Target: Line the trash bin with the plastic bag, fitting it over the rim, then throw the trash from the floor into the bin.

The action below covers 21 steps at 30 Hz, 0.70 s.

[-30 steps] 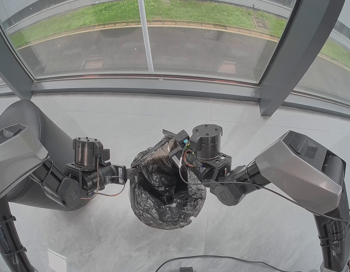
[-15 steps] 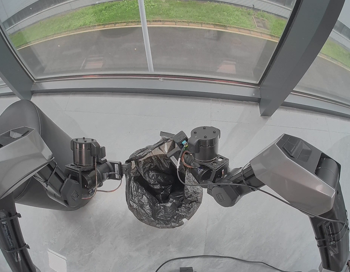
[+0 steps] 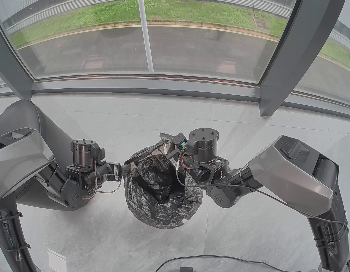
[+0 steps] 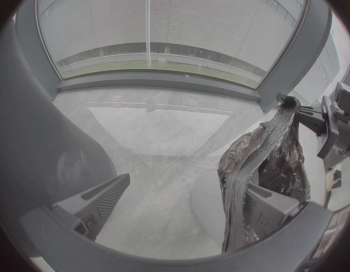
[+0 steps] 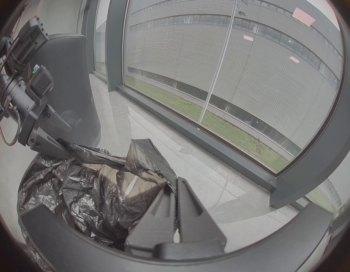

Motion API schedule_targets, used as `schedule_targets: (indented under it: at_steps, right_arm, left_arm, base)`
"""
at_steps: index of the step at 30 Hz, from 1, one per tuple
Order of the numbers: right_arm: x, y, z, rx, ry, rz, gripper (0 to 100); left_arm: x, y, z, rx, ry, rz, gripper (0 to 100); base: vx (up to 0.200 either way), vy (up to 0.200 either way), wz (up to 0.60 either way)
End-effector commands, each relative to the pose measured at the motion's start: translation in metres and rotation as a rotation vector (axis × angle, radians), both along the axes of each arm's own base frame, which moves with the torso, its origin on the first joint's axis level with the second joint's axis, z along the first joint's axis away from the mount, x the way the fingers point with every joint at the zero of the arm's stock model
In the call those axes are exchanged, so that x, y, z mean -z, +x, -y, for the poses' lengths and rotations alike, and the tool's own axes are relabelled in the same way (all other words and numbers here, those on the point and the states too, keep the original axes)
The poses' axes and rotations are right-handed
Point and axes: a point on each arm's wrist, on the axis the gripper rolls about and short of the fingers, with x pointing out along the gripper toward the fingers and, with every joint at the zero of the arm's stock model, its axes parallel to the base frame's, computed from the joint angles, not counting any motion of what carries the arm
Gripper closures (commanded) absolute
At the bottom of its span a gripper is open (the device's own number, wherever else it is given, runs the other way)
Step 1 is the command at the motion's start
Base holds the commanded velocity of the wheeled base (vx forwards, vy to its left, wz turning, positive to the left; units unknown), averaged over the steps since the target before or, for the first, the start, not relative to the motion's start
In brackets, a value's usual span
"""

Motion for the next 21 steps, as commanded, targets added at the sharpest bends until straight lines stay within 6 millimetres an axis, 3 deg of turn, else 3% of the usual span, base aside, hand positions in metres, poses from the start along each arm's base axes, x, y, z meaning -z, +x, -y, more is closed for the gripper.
schedule_targets:
  at_steps: [1,2,12,21]
  right_arm:
    - [0.001,0.001,0.001,0.004,-0.001,-0.001,100]
    - [0.000,0.002,0.001,0.005,0.001,0.001,0]
    - [0.001,0.011,0.008,0.027,0.012,0.006,0]
    - [0.009,0.033,0.021,0.076,0.039,0.011,0]
  left_arm:
    - [0.001,0.000,0.000,0.000,-0.001,-0.002,0]
    - [0.001,0.000,0.000,0.000,-0.003,-0.003,0]
    - [0.001,-0.001,0.000,0.001,-0.004,-0.006,0]
    - [0.002,-0.001,-0.001,-0.002,-0.005,-0.010,0]
  base:
    - [0.000,0.000,0.00]
    - [0.000,0.000,0.00]
    - [0.000,0.000,0.00]
    - [0.000,0.000,0.00]
